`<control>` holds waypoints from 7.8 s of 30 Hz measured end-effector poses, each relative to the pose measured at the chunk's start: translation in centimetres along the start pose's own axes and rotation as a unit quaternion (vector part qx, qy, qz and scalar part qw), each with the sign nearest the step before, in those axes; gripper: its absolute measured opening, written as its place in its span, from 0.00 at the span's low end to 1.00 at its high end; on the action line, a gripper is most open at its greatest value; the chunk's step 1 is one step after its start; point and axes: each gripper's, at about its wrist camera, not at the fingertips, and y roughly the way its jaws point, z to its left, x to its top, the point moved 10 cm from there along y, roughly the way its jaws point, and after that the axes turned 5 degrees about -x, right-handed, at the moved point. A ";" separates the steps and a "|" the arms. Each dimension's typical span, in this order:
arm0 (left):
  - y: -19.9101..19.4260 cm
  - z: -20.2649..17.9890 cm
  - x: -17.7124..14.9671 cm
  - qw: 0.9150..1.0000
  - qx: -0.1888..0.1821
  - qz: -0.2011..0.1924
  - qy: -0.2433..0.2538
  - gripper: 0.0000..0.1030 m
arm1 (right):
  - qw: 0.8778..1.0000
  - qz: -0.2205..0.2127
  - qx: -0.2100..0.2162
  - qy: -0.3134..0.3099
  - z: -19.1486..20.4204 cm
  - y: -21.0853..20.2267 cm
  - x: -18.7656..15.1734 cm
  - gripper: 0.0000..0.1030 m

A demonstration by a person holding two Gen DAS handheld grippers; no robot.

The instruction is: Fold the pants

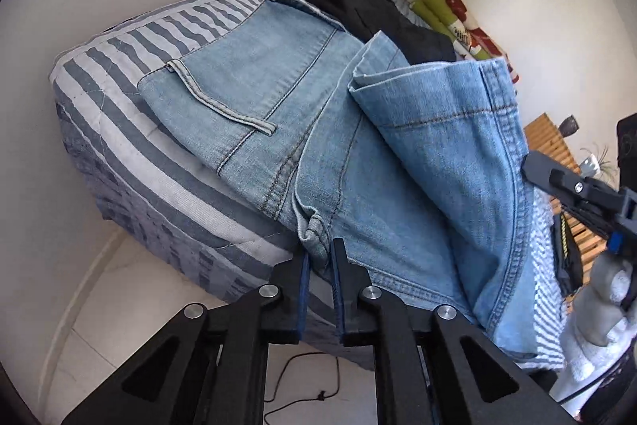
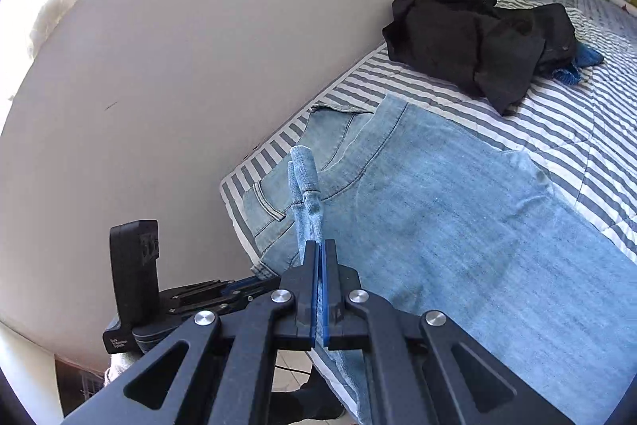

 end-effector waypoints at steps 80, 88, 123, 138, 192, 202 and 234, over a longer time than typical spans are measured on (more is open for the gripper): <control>4.0 -24.5 -19.9 0.956 -0.017 0.160 0.246 0.45 | 0.958 -0.018 0.039 0.285 -32.3 -12.3 -7.9 0.35; 5.1 -23.4 -17.7 0.958 -0.041 0.138 0.249 0.44 | 0.992 -0.014 -0.011 0.123 -22.9 -16.8 -15.0 0.35; 4.5 -24.9 -11.6 0.966 -0.142 0.092 0.196 0.44 | 0.990 0.022 -0.136 0.033 -18.2 -12.6 -17.7 0.14; 2.9 -27.8 -16.1 0.937 -0.202 0.097 0.267 0.44 | 0.986 0.024 -0.112 0.122 -18.0 -13.6 -16.3 0.13; -0.1 -33.9 -23.3 0.885 -0.232 0.135 0.381 0.55 | 0.968 -0.018 -0.114 0.223 -28.8 -16.1 -13.3 0.41; -1.1 -21.7 -12.0 0.958 -0.076 0.050 0.270 0.55 | 0.959 0.011 -0.075 0.273 -31.2 -10.2 -11.9 0.43; -3.2 -5.5 0.1 0.960 0.203 -0.021 0.194 0.09 | 0.960 -0.002 -0.108 0.258 -31.1 -10.6 -12.3 0.43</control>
